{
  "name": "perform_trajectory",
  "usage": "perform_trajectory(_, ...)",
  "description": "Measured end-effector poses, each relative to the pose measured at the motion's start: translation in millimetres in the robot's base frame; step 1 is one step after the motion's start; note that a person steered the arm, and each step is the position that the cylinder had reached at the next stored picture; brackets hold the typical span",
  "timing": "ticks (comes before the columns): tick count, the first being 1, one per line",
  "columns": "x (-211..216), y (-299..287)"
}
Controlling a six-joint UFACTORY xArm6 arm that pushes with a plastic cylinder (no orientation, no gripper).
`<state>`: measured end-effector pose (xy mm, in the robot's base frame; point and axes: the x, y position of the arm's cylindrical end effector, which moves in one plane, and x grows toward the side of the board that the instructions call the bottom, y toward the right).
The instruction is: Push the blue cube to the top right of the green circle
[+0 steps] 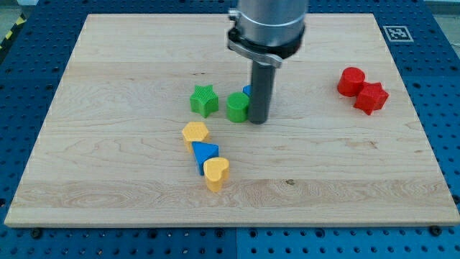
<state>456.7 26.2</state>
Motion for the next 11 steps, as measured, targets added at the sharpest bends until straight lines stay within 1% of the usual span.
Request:
perform_trajectory(1,-13.3,-46.2)
perform_trajectory(3,-18.0,-54.9)
perform_trajectory(4,0.0,27.9)
perform_trajectory(5,6.1,68.7)
perform_trajectory(6,-19.6,66.4)
perform_trajectory(8,-49.6,-29.9)
perform_trajectory(9,-54.1,-28.3)
perform_trajectory(10,-14.7,20.8)
perform_trajectory(11,37.1,35.3)
